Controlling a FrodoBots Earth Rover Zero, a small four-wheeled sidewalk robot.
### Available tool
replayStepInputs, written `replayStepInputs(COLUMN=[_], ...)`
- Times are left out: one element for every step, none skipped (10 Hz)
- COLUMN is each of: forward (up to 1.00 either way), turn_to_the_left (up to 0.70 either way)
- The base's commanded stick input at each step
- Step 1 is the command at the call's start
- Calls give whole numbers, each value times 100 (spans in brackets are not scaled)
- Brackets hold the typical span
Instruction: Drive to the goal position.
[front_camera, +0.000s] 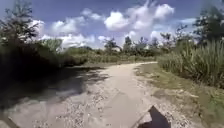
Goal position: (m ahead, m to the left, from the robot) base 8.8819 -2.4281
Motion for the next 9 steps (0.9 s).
replayStepInputs(forward=[85, 85, 85, 85, 85, 85, 85, 85, 85], turn_to_the_left=[-32, -34, -26, -11, 0, 0, 0, 0, 0])
